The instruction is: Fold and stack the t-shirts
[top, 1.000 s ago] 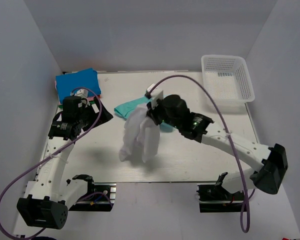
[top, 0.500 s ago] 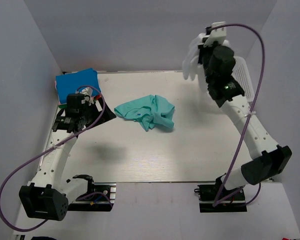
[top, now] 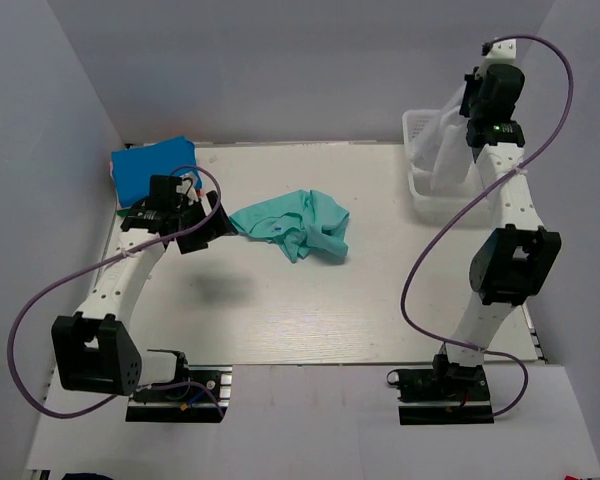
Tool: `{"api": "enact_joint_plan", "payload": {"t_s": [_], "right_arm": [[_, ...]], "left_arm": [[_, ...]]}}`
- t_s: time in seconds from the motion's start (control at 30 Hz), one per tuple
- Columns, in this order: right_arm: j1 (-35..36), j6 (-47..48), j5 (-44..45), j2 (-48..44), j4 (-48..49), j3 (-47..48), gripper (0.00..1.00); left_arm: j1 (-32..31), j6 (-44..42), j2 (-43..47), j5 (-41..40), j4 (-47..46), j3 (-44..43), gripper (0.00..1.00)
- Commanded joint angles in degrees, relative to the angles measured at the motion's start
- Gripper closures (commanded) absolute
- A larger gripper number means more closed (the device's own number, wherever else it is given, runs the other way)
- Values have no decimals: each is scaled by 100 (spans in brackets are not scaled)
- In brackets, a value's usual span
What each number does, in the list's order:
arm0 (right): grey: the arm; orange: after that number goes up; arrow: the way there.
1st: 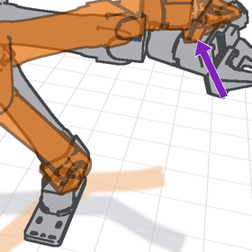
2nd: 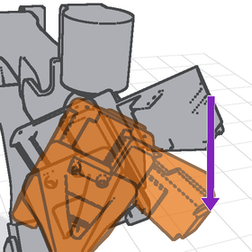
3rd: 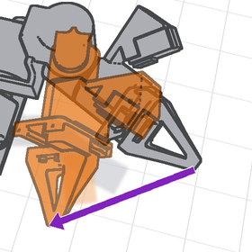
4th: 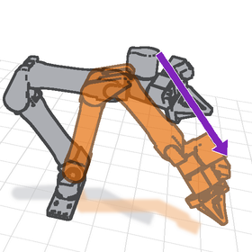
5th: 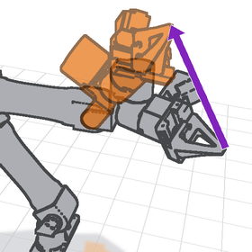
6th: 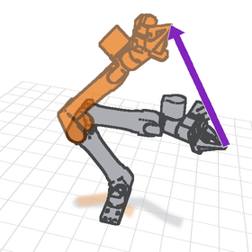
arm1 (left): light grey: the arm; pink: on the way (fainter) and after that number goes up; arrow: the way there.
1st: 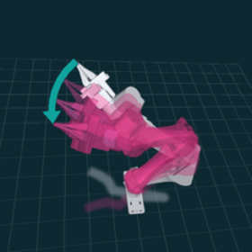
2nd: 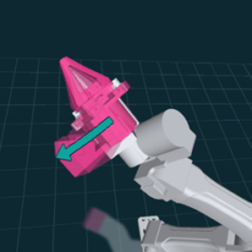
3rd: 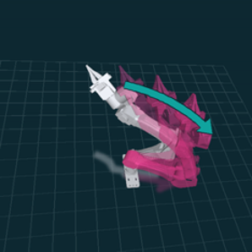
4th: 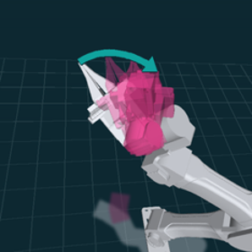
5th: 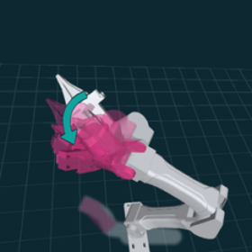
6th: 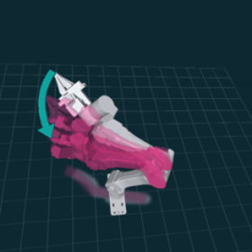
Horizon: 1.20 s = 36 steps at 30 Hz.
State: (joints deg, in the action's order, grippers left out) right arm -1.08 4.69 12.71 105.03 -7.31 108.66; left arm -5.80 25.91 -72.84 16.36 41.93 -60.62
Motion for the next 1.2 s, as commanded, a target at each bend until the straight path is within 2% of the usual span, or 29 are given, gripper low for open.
{"api": "enact_joint_plan", "payload": {"t_s": [0.0,0.13,0.17,0.23,0.27,0.3,0.33,0.43,0.5,0.57,0.6,0.67,0.7,0.8,0.9,1.0,1.07,1.17], "right_arm": [[-383,-48,-656,384,-278,401,100],[-516,-64,-525,1245,-815,778,100],[-568,-212,-420,1448,-1094,892,82],[-603,-371,-392,1703,-1272,1068,55],[-630,-424,-366,1739,-1464,1182,45],[-639,-425,-366,1766,-1631,1236,21],[-621,-425,-401,1749,-1711,1315,10],[-464,-312,-839,1425,-2605,1359,10],[-306,-293,-981,794,-2871,975,10],[315,-57,-1218,301,-2592,-391,10],[658,118,-1210,-441,-2461,-772,10],[1151,286,-1446,-886,-2126,-1966,10],[1406,313,-1499,-1358,-2099,-2354,10],[1925,340,-2025,-1923,-2143,-3155,10],[2339,366,-2447,-2302,-1933,-3911,10],[2665,401,-2379,-2637,-1511,-4641,10],[2771,401,-2212,-2655,-1414,-4827,10],[2999,472,-2298,-2444,-1334,-4890,10]], "left_arm": [[-26,-69,-352,218,-220,-319,0],[-26,-69,-959,324,-432,-503,0],[-26,-69,-1187,324,-432,-634,0],[-26,-16,-1389,272,-432,-740,0],[-26,-16,-1478,271,-501,-802,0],[-26,-16,-1566,271,-571,-907,0],[-26,54,-1654,271,-572,-969,0],[-26,115,-2058,219,-686,-1206,2],[-26,116,-2408,280,-792,-1329,3],[-26,116,-2673,210,-792,-1522,5],[-26,116,-2805,158,-792,-1593,6],[-26,116,-3139,157,-739,-1803,9],[-26,116,-3227,105,-678,-1865,11],[-79,116,-3508,104,-730,-2059,14],[-79,116,-3772,-18,-730,-2331,18],[-132,116,-3852,-98,-730,-2446,18],[-132,116,-3993,-159,-730,-2499,18],[-184,116,-4290,-212,-669,-2639,24]]}}
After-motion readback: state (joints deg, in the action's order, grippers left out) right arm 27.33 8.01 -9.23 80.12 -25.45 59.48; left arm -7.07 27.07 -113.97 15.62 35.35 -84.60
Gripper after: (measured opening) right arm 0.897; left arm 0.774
